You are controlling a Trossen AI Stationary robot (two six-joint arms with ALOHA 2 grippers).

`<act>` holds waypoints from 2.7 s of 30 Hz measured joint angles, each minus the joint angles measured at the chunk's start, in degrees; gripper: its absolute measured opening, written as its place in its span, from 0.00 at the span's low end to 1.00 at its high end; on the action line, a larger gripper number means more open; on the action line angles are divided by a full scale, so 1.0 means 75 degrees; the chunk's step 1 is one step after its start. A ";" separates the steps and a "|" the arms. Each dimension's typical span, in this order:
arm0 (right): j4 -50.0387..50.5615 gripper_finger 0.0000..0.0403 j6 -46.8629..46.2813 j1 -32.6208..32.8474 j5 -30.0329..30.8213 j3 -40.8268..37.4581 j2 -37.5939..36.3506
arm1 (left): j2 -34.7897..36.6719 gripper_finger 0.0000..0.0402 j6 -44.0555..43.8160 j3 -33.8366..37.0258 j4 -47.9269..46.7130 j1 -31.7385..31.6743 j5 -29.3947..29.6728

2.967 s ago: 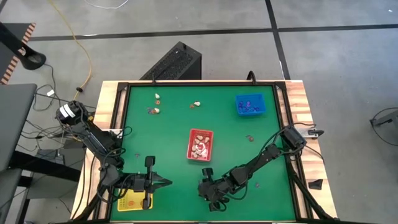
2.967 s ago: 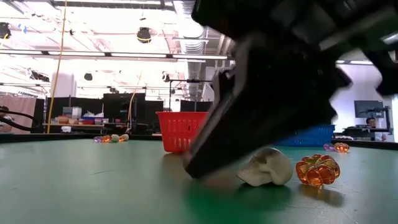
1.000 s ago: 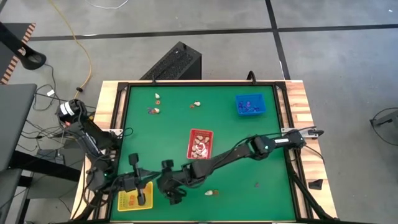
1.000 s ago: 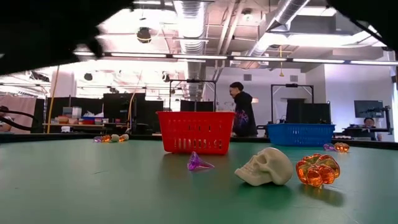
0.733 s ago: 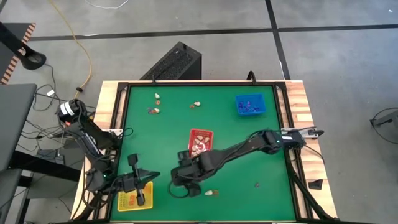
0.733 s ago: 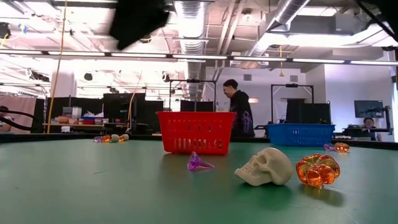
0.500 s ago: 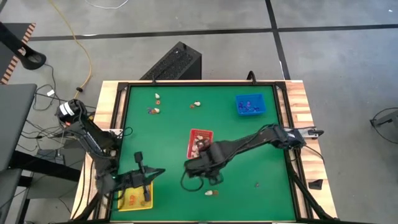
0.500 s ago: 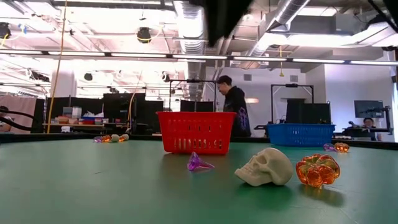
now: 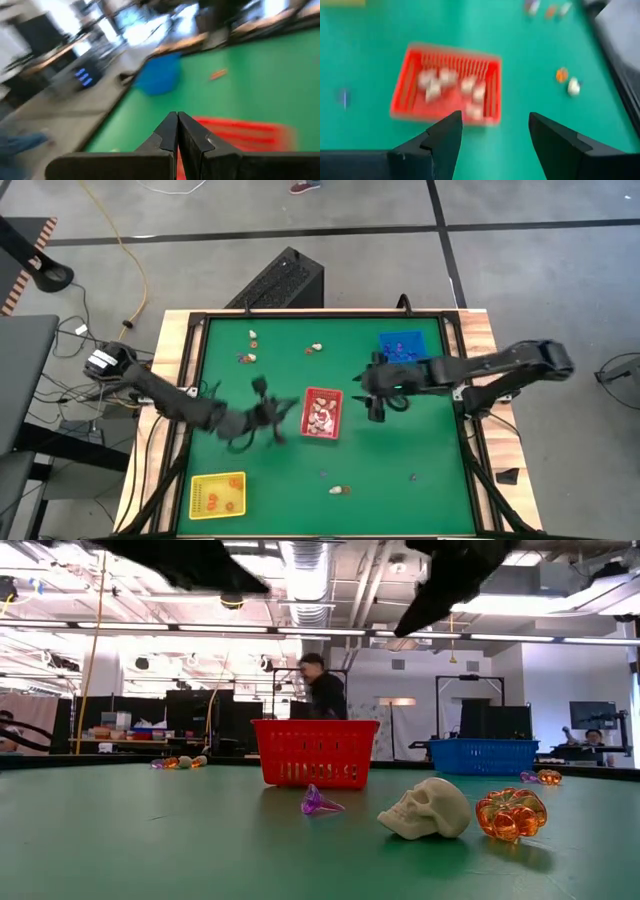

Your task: Sort Halloween decoration

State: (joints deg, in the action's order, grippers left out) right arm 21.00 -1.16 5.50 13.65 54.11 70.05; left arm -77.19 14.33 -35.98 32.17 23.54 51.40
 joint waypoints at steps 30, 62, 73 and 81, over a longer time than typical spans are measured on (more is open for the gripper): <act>-0.5016 0.64 0.2387 -0.0823 -0.0052 -0.3249 -0.1490 | -0.2931 0.36 -0.3911 -0.4245 -0.9490 -0.9729 -0.5814; -0.4638 0.64 0.2417 -0.0933 -0.0065 -0.3249 -0.1487 | -0.4024 0.48 -0.5216 -0.4416 -0.9589 -1.0138 -0.5959; -0.4645 0.64 0.2588 -0.0782 -0.0073 -0.3249 -0.1487 | -0.4152 0.48 -0.4987 -0.4428 -0.9473 -1.0132 -0.5706; -0.4646 0.64 0.2607 -0.0785 -0.0073 -0.3249 -0.1486 | -0.4161 0.36 -0.4858 -0.4425 -0.9475 -1.0138 -0.5929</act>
State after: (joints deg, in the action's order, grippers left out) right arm -13.85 18.39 -0.38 13.10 29.74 58.90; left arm -108.40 -22.11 -69.17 -38.89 -52.49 6.93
